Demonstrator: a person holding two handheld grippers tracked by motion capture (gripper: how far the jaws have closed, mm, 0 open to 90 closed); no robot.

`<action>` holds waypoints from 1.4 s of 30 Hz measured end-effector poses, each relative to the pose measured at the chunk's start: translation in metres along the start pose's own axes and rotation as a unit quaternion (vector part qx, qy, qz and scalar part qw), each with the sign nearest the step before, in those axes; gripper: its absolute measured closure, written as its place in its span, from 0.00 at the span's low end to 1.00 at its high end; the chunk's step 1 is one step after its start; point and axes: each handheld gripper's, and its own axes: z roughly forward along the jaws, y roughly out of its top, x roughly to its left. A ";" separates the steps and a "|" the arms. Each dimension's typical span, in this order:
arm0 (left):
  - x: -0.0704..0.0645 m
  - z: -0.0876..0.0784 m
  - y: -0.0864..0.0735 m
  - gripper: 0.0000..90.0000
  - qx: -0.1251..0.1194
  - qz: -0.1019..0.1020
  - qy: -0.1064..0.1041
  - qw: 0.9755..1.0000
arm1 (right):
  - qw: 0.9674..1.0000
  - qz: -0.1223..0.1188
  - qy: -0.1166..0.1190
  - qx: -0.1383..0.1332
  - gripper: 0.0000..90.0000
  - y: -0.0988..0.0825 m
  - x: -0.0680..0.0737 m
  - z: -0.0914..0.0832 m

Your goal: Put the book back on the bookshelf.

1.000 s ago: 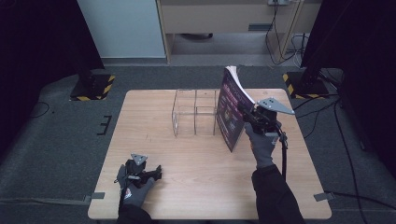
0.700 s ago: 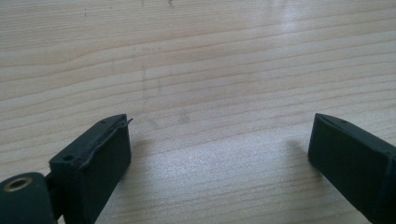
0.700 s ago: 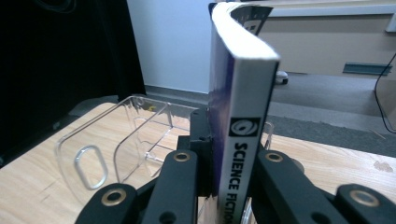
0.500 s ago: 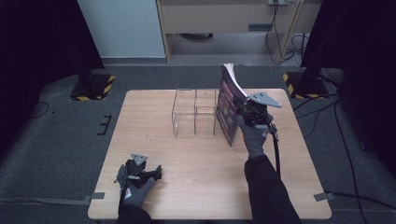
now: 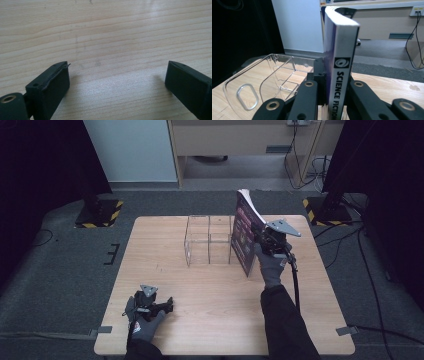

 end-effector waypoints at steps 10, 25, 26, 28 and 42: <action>0.000 0.000 0.000 0.05 0.000 0.000 0.000 1.000 | 1.000 0.000 -0.016 0.003 0.91 -0.004 -0.004 -0.004; 0.000 0.000 0.000 0.05 0.000 0.000 0.000 1.000 | 0.999 0.006 -0.034 0.029 0.79 -0.002 -0.006 -0.010; 0.000 0.000 0.000 0.05 0.001 0.000 0.000 1.000 | 0.999 0.005 -0.038 0.032 0.78 -0.003 -0.007 -0.010; 0.000 0.000 0.000 0.05 0.001 0.000 0.000 1.000 | 0.999 0.006 -0.039 0.034 0.76 -0.003 -0.009 -0.011; 0.000 0.000 0.000 0.05 0.001 0.000 0.001 1.000 | 1.000 0.000 -0.018 0.020 0.42 -0.001 -0.022 -0.028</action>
